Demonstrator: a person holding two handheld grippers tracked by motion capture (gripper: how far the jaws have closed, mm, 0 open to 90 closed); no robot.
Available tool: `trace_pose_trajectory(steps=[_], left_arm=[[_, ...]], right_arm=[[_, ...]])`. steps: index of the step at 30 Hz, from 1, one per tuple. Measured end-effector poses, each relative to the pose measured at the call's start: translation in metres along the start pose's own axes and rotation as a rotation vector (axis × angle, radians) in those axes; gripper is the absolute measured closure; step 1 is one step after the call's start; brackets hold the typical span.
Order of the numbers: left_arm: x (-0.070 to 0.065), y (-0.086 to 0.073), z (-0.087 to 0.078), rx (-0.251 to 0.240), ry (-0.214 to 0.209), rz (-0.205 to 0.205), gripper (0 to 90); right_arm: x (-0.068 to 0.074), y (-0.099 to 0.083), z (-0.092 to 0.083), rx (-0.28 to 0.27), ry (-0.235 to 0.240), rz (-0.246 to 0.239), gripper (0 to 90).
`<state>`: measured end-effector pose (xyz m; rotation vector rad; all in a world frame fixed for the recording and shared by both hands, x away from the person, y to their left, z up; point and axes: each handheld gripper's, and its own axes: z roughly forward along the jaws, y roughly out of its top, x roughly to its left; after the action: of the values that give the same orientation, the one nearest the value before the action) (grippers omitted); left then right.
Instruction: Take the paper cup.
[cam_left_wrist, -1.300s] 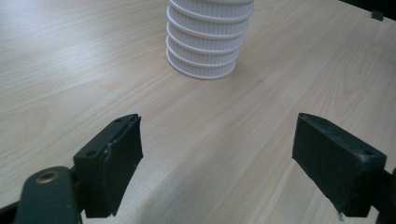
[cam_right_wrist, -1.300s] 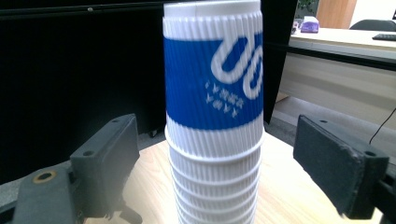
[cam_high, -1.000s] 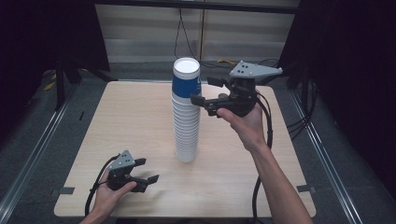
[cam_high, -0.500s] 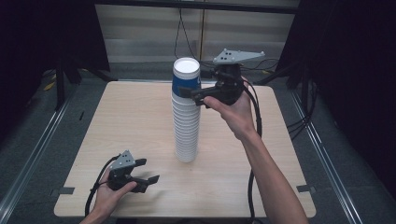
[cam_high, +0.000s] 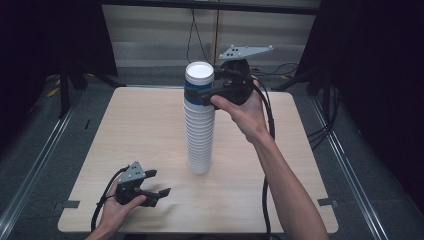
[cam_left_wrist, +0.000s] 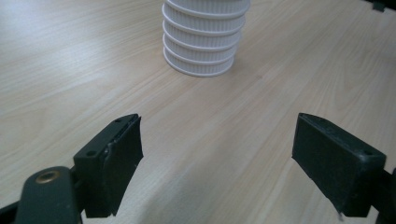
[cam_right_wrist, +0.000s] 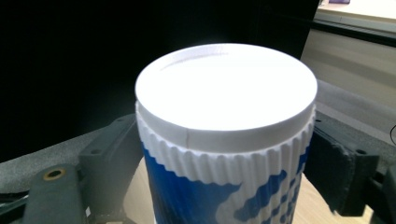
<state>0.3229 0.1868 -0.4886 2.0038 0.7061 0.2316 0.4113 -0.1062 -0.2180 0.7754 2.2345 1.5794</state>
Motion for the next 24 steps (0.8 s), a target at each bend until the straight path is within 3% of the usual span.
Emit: trace_pose_trajectory(steps=[5,13,24], left_arm=[[0.0015,0.0000,-0.0001,-0.003,-0.006,-0.006,15.9],[0.0028,-0.0006,-0.0010,-0.006,-0.009,-0.012,15.9],[0.0029,-0.0006,-0.0008,-0.003,-0.007,-0.011,15.9]], right_arm=[[-0.0010,0.0009,0.0023,-0.006,-0.002,-0.002,24.4],[-0.0004,0.0018,0.0023,-0.008,-0.005,-0.009,25.1],[0.0021,0.0061,-0.0055,-0.084,-0.009,-0.022,26.0]])
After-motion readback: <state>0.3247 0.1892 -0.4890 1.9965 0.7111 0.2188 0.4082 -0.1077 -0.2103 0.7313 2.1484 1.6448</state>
